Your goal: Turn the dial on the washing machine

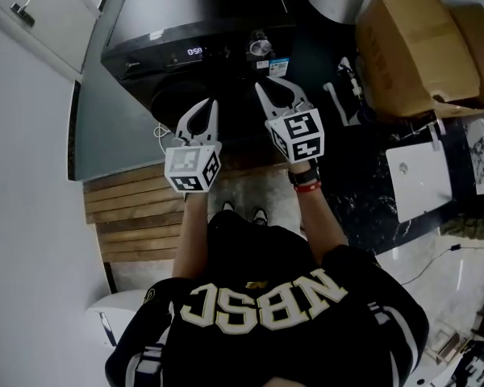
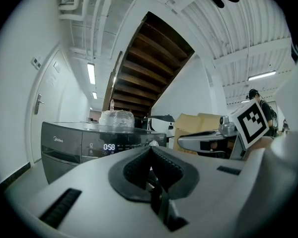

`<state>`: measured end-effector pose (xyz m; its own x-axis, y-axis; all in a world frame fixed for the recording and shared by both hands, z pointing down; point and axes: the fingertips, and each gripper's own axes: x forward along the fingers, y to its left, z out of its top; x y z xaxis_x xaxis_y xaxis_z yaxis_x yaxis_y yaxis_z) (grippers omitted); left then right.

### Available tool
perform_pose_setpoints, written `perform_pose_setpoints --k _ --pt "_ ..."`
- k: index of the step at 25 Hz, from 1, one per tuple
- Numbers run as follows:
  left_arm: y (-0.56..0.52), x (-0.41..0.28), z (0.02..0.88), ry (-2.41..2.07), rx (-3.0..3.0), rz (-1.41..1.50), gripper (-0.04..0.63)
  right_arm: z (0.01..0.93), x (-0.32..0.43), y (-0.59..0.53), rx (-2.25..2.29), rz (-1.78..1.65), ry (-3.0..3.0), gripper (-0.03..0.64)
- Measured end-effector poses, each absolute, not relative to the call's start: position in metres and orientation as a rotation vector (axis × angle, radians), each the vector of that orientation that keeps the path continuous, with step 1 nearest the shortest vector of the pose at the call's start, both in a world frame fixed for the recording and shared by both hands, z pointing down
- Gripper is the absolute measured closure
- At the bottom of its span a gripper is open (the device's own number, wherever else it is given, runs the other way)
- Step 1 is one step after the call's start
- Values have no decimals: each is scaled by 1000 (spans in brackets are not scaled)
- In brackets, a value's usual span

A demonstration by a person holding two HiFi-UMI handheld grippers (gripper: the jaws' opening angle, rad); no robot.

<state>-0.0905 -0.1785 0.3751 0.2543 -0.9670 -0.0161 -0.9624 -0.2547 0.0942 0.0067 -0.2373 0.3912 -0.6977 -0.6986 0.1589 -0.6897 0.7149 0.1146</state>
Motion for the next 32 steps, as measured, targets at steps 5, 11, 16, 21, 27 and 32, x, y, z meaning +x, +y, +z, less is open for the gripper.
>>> perform_pose_setpoints --k 5,11,16,21,27,32 --pt "-204 -97 381 -1827 2461 -109 581 395 -6 -265 1078 -163 -2664 520" --pt "-238 -106 388 -1764 2496 -110 581 402 -18 -300 1071 -243 -2575 489" --pt "-265 -113 394 -1711 2522 -107 581 407 -28 -327 1059 -316 -2491 462" --pt "-279 -117 405 -1673 2519 -100 581 423 -33 -343 1029 -382 -2405 440" --pt "-291 -123 414 -1651 2510 -105 581 429 -36 -355 1025 -511 -2302 410" --pt "-294 -123 417 -1638 2509 -102 581 431 -37 -364 1022 -591 -2234 394"
